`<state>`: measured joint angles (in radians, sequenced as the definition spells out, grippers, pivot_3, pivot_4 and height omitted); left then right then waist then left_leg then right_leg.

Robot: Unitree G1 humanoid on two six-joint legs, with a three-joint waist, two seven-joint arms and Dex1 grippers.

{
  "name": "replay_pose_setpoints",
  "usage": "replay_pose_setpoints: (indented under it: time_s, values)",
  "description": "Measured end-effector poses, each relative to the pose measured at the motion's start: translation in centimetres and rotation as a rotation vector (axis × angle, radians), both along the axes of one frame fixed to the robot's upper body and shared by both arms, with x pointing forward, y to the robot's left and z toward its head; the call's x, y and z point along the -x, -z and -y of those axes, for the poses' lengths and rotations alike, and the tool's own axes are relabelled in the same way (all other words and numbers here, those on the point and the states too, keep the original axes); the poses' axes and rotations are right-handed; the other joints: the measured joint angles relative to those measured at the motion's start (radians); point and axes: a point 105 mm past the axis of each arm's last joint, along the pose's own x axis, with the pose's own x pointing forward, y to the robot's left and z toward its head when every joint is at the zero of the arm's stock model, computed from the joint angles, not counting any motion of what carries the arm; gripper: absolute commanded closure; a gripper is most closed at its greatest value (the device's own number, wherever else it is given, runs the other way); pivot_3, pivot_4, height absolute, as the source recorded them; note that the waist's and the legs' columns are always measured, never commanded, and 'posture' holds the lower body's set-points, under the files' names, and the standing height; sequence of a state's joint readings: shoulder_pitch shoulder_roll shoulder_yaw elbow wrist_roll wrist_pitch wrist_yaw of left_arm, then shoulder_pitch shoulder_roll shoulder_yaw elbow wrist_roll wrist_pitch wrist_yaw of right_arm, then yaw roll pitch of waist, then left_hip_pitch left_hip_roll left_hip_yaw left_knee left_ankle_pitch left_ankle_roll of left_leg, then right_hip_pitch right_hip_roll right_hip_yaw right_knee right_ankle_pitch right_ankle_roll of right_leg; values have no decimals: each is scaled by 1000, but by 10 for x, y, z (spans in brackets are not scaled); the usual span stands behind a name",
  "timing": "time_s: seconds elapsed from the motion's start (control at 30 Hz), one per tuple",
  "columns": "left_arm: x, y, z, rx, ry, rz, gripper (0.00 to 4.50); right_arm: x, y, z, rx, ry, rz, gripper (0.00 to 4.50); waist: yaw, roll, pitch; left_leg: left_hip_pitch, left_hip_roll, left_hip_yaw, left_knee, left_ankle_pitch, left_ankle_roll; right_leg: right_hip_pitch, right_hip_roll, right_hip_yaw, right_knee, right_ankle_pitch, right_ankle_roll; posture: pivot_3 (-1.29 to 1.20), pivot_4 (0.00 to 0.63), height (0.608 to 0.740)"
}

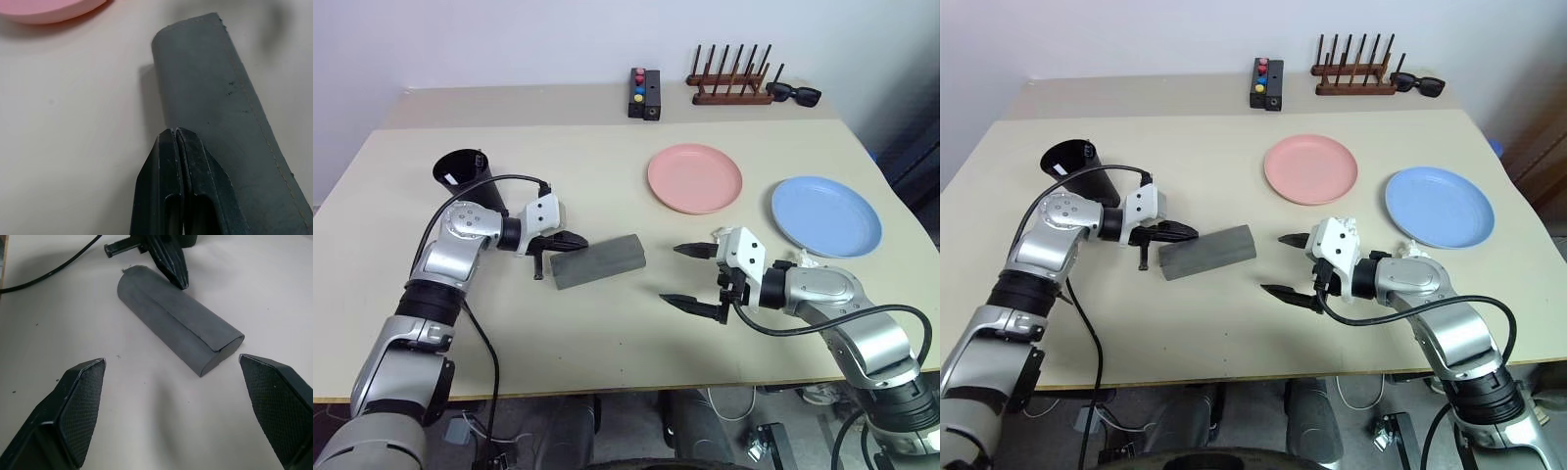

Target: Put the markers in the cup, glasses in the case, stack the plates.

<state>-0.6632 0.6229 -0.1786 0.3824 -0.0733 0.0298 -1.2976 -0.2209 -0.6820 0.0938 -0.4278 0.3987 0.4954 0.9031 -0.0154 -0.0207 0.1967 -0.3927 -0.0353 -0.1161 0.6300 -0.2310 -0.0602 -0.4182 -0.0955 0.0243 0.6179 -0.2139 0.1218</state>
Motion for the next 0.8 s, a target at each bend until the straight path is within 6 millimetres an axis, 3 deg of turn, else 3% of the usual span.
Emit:
replay_pose_setpoints:
  time_s: [0.33,0.5,0.67,0.8]
  values:
    - [-1,0,8,21,-43,42,4480,0,-2,-1,-1,-7,7,0,2,0,0,0,0,0,0,0,0,0,0,0,0,0,0,0,150,739]
    - [-7,-18,4,117,-103,80,4480,-7,-8,-3,-5,5,46,0,-2,0,0,0,0,0,0,0,0,0,0,0,0,0,0,0,150,739]
    - [-6,-47,-1,223,-142,138,4480,-35,-15,5,53,112,159,0,-2,0,0,0,0,0,0,0,0,0,0,0,0,0,0,0,150,739]
    - [14,-49,-5,298,-153,110,4480,-76,-18,18,144,267,252,0,-9,0,0,1,0,1,-2,0,0,-1,0,0,0,0,0,0,150,739]
